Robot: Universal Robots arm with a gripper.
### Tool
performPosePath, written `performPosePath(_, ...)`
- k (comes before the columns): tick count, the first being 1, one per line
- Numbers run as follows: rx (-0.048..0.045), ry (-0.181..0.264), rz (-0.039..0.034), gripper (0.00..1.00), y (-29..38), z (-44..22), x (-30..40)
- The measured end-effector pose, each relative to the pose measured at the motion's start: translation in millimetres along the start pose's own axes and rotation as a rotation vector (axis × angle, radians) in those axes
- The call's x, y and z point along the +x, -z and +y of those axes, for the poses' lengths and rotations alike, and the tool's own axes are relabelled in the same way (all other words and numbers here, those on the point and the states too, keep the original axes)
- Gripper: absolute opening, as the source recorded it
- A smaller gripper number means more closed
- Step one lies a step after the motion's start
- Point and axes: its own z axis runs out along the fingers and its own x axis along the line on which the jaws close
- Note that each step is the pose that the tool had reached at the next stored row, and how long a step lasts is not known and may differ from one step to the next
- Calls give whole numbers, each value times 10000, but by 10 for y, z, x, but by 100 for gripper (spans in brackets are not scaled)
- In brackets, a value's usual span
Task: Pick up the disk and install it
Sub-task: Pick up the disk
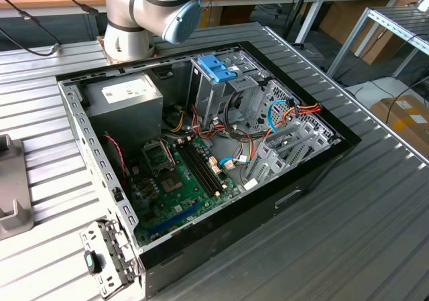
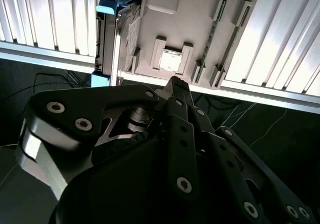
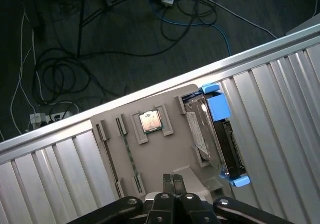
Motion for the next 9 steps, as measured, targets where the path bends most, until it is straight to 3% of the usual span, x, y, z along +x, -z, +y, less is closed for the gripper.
performPosePath(9, -9, 380, 17, 10, 0, 0, 0)
